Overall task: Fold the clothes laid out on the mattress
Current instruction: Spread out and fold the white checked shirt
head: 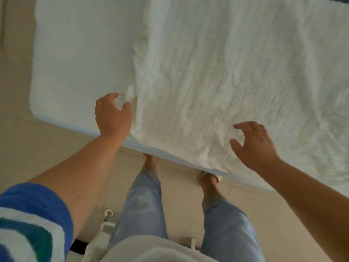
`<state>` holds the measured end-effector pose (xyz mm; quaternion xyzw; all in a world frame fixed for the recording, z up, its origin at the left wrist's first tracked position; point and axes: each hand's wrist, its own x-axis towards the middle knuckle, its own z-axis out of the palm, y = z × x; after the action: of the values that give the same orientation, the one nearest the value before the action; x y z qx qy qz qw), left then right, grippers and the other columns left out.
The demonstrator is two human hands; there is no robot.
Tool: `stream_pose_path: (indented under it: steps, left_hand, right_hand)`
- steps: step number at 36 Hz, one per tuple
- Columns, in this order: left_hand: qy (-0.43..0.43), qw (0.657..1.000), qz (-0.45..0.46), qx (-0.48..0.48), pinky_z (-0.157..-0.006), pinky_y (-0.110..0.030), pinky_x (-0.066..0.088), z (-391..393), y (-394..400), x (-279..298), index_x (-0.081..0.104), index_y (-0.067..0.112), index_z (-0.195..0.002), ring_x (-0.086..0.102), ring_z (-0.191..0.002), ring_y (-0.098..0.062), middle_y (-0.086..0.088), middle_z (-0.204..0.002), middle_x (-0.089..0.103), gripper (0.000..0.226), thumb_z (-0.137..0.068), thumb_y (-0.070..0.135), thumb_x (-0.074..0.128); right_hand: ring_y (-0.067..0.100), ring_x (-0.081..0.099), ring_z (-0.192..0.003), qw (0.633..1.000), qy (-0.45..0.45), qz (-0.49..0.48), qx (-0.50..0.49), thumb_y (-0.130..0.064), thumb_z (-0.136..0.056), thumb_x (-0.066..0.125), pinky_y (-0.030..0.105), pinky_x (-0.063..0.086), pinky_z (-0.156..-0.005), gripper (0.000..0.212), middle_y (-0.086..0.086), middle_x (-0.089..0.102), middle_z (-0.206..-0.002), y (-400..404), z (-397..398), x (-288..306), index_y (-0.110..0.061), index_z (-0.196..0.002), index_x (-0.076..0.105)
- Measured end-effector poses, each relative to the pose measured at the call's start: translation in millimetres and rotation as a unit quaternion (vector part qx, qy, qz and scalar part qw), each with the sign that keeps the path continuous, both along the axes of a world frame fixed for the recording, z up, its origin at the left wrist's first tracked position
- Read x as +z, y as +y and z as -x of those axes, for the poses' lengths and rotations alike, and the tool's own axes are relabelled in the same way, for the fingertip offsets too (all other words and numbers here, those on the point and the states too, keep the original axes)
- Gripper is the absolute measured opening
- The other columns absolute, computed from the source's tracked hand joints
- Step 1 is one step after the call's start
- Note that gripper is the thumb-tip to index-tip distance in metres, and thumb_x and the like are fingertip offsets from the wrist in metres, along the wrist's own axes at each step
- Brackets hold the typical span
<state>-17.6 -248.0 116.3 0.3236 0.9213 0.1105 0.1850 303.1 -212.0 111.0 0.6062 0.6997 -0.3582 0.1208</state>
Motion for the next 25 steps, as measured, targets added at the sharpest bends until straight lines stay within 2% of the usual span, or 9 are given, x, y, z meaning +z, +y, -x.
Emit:
stream_pose_path:
  steps: [3,6,10,12,15,18,21,23,25]
  left_hand:
    - [-0.115,0.983,0.055,0.135,-0.091,-0.035,0.039,50,12,-16,0.058,0.008,-0.116,0.053,-0.110,-0.030,-0.016,-0.122,0.056,0.041,-0.094,0.039,0.044]
    - [-0.364,0.889,0.070,0.267,-0.071,-0.032,0.047,79,30,-24,0.062,0.011,-0.086,0.063,-0.078,-0.025,-0.009,-0.089,0.068,0.045,-0.091,0.052,0.045]
    - [-0.513,0.820,0.126,0.221,-0.056,-0.025,0.052,91,53,-36,0.068,0.012,-0.085,0.069,-0.058,-0.017,-0.002,-0.065,0.071,0.052,-0.081,0.062,0.056]
    - [-0.550,0.793,0.138,0.222,-0.051,-0.024,0.052,93,65,-37,0.069,0.013,-0.089,0.069,-0.057,-0.017,-0.003,-0.067,0.072,0.052,-0.076,0.062,0.061]
    - [-0.564,0.772,0.148,0.253,-0.048,-0.022,0.051,90,77,-40,0.068,0.015,-0.093,0.067,-0.061,-0.017,-0.003,-0.076,0.072,0.038,-0.074,0.048,0.071]
    - [-0.585,0.752,0.161,0.256,-0.046,-0.022,0.052,89,80,-42,0.065,0.014,-0.084,0.065,-0.062,-0.017,-0.005,-0.077,0.069,0.022,-0.076,0.032,0.074]
    - [-0.621,0.731,0.113,0.260,-0.056,-0.031,0.057,99,81,-38,0.064,0.011,-0.082,0.066,-0.067,-0.021,-0.008,-0.078,0.069,0.005,-0.082,0.015,0.067]
    - [-0.621,0.737,0.041,0.264,-0.064,-0.035,0.057,113,80,-34,0.063,0.010,-0.078,0.067,-0.072,-0.023,-0.009,-0.079,0.069,0.007,-0.082,0.005,0.063]
    - [-0.563,0.789,-0.029,0.244,-0.057,-0.030,0.050,132,75,-29,0.055,0.014,-0.065,0.061,-0.063,-0.020,-0.003,-0.067,0.063,0.021,-0.077,0.001,0.065]
  right_hand:
    - [0.017,0.041,-0.124,0.999,0.032,0.016,0.014,-0.031,-0.089,0.056,0.028,0.033,-0.097,0.039,-0.002,0.048,-0.132,0,68,-1,-0.022,-0.127,0.052]
    - [0.014,0.043,-0.121,0.998,0.055,0.035,0.014,-0.034,-0.090,0.055,0.023,0.030,-0.090,0.037,-0.006,0.049,-0.132,3,134,-4,-0.025,-0.126,0.052]
    - [0.008,0.047,-0.108,0.994,0.071,0.056,-0.054,-0.036,-0.091,0.054,0.021,0.032,-0.086,0.036,-0.008,0.049,-0.129,13,204,-10,-0.027,-0.125,0.052]
    - [0.003,0.043,-0.098,0.989,0.072,0.068,-0.111,-0.037,-0.090,0.055,0.018,0.033,-0.078,0.036,-0.008,0.049,-0.128,18,228,-14,-0.027,-0.125,0.052]
    - [0.005,0.044,-0.100,0.981,0.045,0.089,-0.165,-0.036,-0.090,0.055,0.011,0.032,-0.063,0.039,-0.006,0.048,-0.128,24,245,-24,-0.025,-0.127,0.051]
    - [0.014,0.050,-0.108,0.975,0.012,0.108,-0.196,-0.035,-0.088,0.055,0.028,0.046,-0.084,0.041,-0.004,0.052,-0.124,25,253,-31,-0.022,-0.127,0.051]
    - [0.018,0.052,-0.108,0.971,-0.008,0.109,-0.210,-0.034,-0.087,0.056,0.039,0.046,-0.094,0.040,-0.004,0.055,-0.119,29,257,-32,-0.023,-0.125,0.052]
    - [0.015,0.049,-0.110,0.972,-0.013,0.107,-0.208,-0.033,-0.088,0.057,0.034,0.044,-0.093,0.039,-0.005,0.052,-0.121,29,259,-31,-0.023,-0.125,0.052]
    - [0.014,0.048,-0.112,0.975,-0.013,0.106,-0.192,-0.032,-0.088,0.057,0.034,0.043,-0.094,0.039,-0.006,0.050,-0.122,27,260,-29,-0.023,-0.126,0.051]
